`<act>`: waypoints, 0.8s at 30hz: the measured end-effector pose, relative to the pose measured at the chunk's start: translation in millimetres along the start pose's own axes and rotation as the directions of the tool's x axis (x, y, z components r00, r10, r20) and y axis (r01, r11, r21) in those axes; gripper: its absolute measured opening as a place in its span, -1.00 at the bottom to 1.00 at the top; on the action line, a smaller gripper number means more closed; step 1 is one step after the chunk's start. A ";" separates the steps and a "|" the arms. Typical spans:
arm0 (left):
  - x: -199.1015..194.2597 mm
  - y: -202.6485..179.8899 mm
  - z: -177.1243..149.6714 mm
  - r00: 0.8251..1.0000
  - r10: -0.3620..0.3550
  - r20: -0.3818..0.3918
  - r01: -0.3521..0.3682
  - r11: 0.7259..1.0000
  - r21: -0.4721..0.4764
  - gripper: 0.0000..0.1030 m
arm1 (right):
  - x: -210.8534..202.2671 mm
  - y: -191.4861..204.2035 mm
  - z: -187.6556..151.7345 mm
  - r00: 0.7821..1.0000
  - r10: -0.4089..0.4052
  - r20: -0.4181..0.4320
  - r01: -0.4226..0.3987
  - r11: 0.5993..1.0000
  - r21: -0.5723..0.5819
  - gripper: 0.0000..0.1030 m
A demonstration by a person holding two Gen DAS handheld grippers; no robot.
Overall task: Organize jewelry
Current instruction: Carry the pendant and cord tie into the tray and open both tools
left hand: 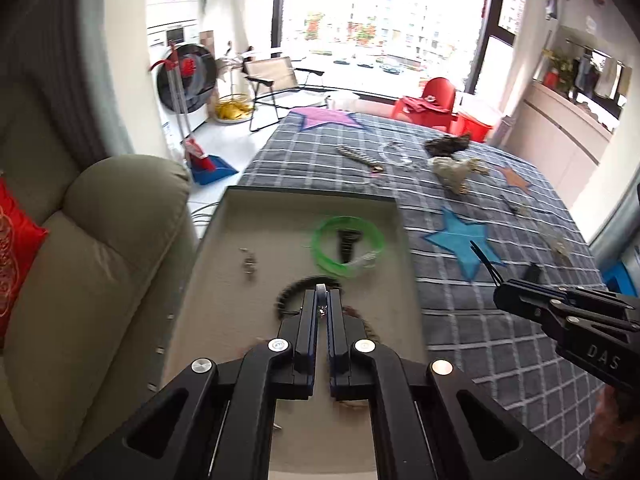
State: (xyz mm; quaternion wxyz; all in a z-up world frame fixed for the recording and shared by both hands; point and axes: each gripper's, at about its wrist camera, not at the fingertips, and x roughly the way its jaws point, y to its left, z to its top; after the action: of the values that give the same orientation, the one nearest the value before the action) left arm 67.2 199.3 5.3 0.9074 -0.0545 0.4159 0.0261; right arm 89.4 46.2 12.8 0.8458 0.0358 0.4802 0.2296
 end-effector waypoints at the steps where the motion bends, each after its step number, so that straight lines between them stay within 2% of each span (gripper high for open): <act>1: 4.6 5.9 0.8 1.000 0.011 -0.005 -0.011 1.000 -0.007 -0.88 | 7.8 5.8 3.0 1.000 0.011 -0.014 -0.011 1.000 -0.005 -0.82; 9: 55.0 40.0 -0.1 0.992 0.082 -0.091 -0.086 0.996 -0.039 -0.88 | 59.3 33.8 14.1 0.995 0.025 -0.096 -0.029 0.998 -0.047 -0.82; 20: 93.1 45.7 -5.0 0.978 0.092 -0.185 -0.101 0.994 -0.040 -0.88 | 105.3 37.1 14.3 0.984 -0.002 -0.176 -0.006 0.999 -0.044 -0.82; 24: 96.7 46.1 -6.8 0.977 0.094 -0.190 -0.104 0.994 -0.040 -0.87 | 115.0 38.6 13.7 0.981 -0.007 -0.194 -0.002 0.999 -0.046 -0.82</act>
State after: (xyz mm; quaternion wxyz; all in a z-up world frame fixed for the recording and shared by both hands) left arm 120.9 244.5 -75.9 0.8601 -0.0585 0.5011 0.0763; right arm 136.9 131.4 -60.6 0.7959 -0.0069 0.5549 0.2421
